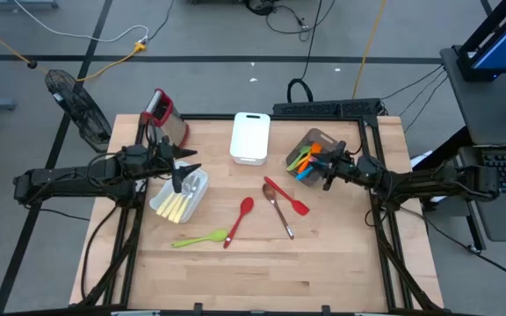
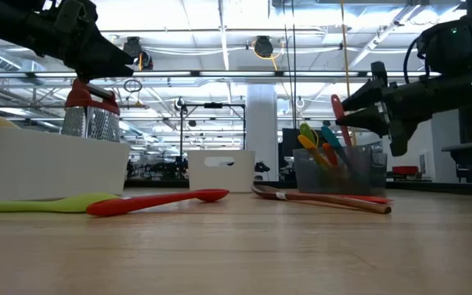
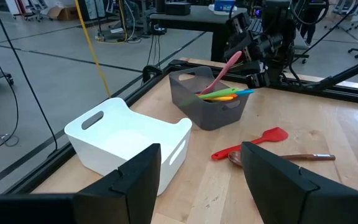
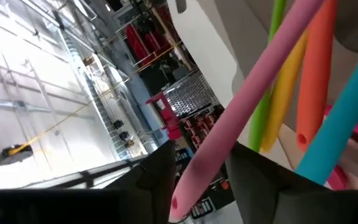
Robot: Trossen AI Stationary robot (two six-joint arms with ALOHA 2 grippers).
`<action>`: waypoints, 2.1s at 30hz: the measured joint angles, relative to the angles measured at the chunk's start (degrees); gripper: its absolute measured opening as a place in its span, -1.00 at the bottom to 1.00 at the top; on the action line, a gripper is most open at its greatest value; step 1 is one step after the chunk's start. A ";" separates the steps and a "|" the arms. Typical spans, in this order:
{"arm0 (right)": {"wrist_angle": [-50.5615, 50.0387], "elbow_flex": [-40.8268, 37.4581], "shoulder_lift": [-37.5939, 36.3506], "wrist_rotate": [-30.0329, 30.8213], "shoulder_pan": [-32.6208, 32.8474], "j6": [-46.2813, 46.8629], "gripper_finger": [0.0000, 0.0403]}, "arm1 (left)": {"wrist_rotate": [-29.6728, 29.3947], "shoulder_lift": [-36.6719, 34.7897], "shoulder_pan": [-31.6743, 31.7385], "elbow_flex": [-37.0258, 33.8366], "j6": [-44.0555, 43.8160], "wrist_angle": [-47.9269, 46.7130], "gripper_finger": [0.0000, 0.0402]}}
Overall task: Pick & Place Kitchen Items
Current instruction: Put the pink spatula into the black bin, then put the red spatula into the black bin
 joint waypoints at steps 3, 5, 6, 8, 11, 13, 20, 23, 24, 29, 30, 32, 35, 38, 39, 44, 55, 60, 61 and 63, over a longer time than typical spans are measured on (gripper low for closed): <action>-0.02 1.00 0.03 -0.11 0.00 -1.78 -0.31 | 0.00 0.00 0.00 -0.01 0.00 0.00 0.13; 1.52 1.97 0.00 -0.11 0.01 -2.97 -0.31 | 0.00 0.00 -0.01 -0.01 0.00 0.00 0.13; 2.09 2.32 -0.04 -0.12 0.02 -3.27 -0.31 | 0.00 0.00 0.01 -0.01 0.00 0.00 0.13; 2.48 2.85 0.02 -0.47 0.02 -4.27 -0.31 | 0.00 0.00 -0.01 -0.01 0.00 0.00 0.13; 3.60 3.91 0.02 -2.47 0.04 -5.37 -0.32 | 0.00 0.00 -0.01 0.00 0.00 0.00 0.13; 4.29 4.22 -0.02 -3.77 0.04 -6.51 -0.33 | 0.00 -0.01 -0.01 -0.01 0.00 0.00 0.13; 6.89 4.68 0.02 -5.55 0.09 -14.94 -0.33 | 0.00 -0.02 0.00 -0.01 -0.02 0.02 0.13; 10.94 4.79 0.00 -8.69 0.17 -21.38 -0.34 | 0.00 0.00 0.00 -0.01 -0.26 0.04 0.13; 12.25 4.84 0.00 -9.48 0.44 -23.45 -0.34 | 0.00 0.00 -0.01 0.00 -0.26 0.05 0.13; 12.19 9.34 0.01 -16.60 3.19 -35.33 -0.40 | 0.00 -0.02 0.01 -0.01 -0.31 0.09 0.13; 10.49 11.01 0.00 -18.18 3.96 -38.16 -0.41 | 0.00 -0.02 0.01 0.01 -0.33 0.09 0.13; 5.74 14.54 0.02 -20.20 5.72 -43.59 -0.44 | 0.00 -0.02 0.01 -0.01 -0.37 0.11 0.13; -2.25 20.50 0.02 -22.32 8.01 -53.41 -0.49 | 0.00 -0.02 0.01 -0.01 -0.50 0.13 0.13; -12.22 25.86 0.02 -23.10 9.72 -63.12 -0.51 | 0.00 -0.02 0.01 -0.01 -0.50 0.13 0.13; -15.24 27.39 0.04 -23.43 10.28 -66.18 -0.52 | 0.00 -0.02 -0.01 -0.01 -0.74 0.13 0.13; -29.10 34.30 0.78 -23.96 13.39 -79.87 -0.53 | 0.02 -0.02 0.01 -0.01 -3.59 0.13 0.13; -36.96 37.44 6.08 -22.56 15.83 -89.64 -0.54 | 0.02 -0.02 0.00 0.01 -7.66 0.07 0.13; -43.38 37.40 8.44 -22.19 15.80 -92.71 -0.63 | 0.01 -0.02 0.01 0.01 -7.57 0.07 0.13; -44.04 37.40 8.99 -22.19 15.80 -92.86 -0.66 | 0.02 -0.01 0.01 0.01 -7.56 0.07 0.13; -45.33 37.40 9.89 -22.16 15.83 -93.80 -0.73 | 0.02 -0.02 0.00 0.01 -7.56 0.06 0.13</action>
